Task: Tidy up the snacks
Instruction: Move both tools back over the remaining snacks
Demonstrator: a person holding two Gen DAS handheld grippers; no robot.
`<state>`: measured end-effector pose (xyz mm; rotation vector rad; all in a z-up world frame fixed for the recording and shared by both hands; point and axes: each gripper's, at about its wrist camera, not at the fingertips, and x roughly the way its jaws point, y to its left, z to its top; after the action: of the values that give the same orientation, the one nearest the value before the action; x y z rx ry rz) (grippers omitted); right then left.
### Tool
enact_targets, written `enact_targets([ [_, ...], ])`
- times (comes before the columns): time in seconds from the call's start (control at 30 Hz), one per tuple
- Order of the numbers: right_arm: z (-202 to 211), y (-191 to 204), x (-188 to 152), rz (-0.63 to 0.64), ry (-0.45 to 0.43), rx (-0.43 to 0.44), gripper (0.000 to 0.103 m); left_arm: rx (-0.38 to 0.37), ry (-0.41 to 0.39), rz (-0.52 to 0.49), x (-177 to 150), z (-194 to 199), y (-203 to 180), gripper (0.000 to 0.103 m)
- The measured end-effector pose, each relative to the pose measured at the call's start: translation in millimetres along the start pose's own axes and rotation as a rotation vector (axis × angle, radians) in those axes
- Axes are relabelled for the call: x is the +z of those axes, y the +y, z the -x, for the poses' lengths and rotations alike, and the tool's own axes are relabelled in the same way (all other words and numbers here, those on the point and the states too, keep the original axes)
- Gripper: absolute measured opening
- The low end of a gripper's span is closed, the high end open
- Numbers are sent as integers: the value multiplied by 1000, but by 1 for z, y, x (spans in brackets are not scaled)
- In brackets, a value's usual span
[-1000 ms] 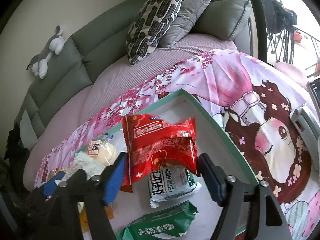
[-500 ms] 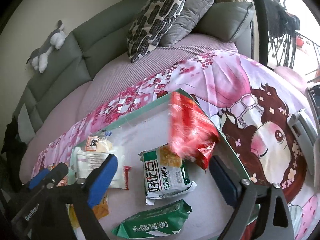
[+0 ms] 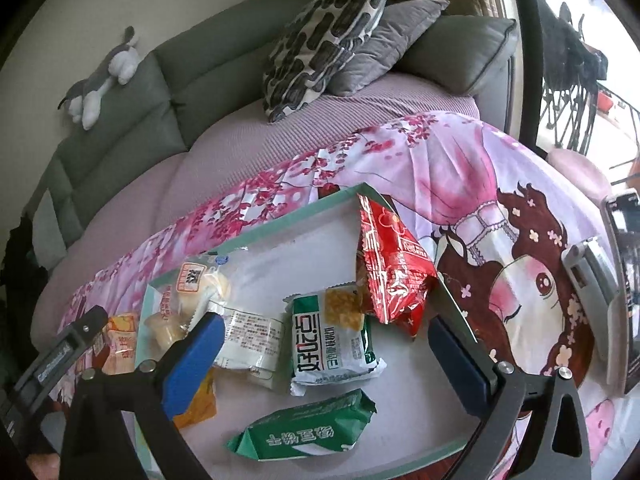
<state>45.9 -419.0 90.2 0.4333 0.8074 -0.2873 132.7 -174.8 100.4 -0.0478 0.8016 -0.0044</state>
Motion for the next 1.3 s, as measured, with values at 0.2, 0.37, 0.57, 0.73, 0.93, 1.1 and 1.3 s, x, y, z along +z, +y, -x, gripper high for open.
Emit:
enact_targets([
  [0.2, 4, 6, 1, 21, -4, 14, 103, 29, -1, 36, 0, -2, 11, 98],
  [0.37, 5, 15, 2, 29, -7, 23, 103, 33, -7, 41, 0, 1, 17, 101],
  [0.57, 3, 46, -2, 80, 12, 85, 103, 66, -23, 61, 4, 5, 38, 101],
  [0.73, 5, 70, -7, 112, 12, 127, 103, 93, -27, 92, 10, 10, 66, 101],
  [0.93, 1, 93, -15, 117, 30, 150, 103, 152, -21, 76, 12, 15, 98, 101],
  [1.1, -3, 116, -23, 123, 48, 183, 103, 203, -4, 48, 10, 12, 125, 101],
  [1.3, -10, 146, -36, 151, 75, 198, 103, 231, 13, 79, 7, 10, 163, 101],
])
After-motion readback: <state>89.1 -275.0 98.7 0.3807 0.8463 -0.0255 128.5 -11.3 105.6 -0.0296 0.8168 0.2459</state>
